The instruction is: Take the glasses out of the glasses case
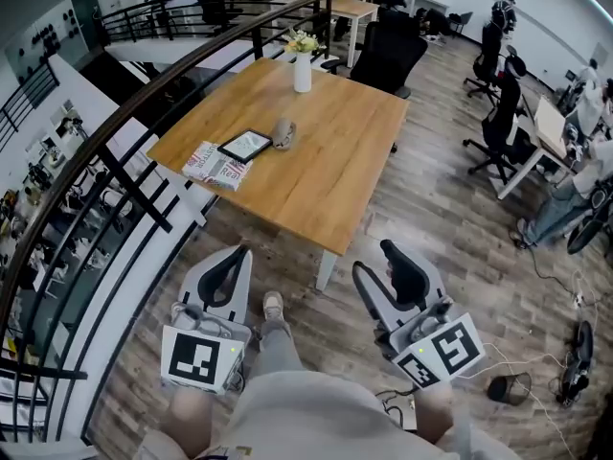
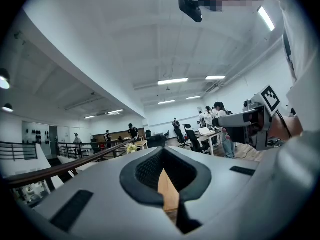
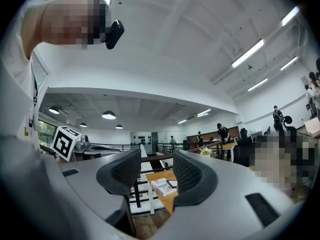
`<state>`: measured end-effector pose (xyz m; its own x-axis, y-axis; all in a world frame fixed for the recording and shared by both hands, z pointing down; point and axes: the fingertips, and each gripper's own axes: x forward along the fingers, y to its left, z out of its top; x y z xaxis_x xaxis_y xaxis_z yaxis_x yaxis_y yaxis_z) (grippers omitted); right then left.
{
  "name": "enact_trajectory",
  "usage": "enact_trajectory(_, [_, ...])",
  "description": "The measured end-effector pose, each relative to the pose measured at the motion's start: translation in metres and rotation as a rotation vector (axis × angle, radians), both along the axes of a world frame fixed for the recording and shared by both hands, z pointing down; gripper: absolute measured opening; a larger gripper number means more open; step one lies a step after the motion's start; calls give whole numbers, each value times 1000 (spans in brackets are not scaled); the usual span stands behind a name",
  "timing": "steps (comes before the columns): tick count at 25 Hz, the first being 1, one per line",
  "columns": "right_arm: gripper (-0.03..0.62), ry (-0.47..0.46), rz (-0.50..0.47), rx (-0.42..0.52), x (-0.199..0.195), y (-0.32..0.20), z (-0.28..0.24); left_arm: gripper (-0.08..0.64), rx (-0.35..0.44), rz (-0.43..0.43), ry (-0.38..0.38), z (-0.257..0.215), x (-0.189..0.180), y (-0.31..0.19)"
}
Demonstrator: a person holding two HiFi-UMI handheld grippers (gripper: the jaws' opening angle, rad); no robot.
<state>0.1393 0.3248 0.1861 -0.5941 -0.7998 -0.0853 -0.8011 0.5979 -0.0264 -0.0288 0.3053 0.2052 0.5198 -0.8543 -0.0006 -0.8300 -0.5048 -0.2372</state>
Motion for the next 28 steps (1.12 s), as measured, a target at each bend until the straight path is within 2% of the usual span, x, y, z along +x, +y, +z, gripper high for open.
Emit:
enact_trajectory(12, [222, 37, 44, -88, -74, -215, 19, 15, -76, 32, 13, 11, -74, -213])
enact_trajectory(15, [222, 43, 59, -103, -97, -267, 19, 15, -137, 50, 20, 10, -91, -263])
enact_trajectory(18, [222, 41, 79, -107, -114, -317, 13, 15, -151, 67, 15, 7, -105, -311])
enact_trajectory(22, [222, 46, 100, -112, -127, -364, 11, 15, -146, 74, 13, 8, -118, -360])
enact_trajectory(28, [222, 62, 122, -127, -123, -407, 13, 15, -142, 86, 23, 9, -117, -403])
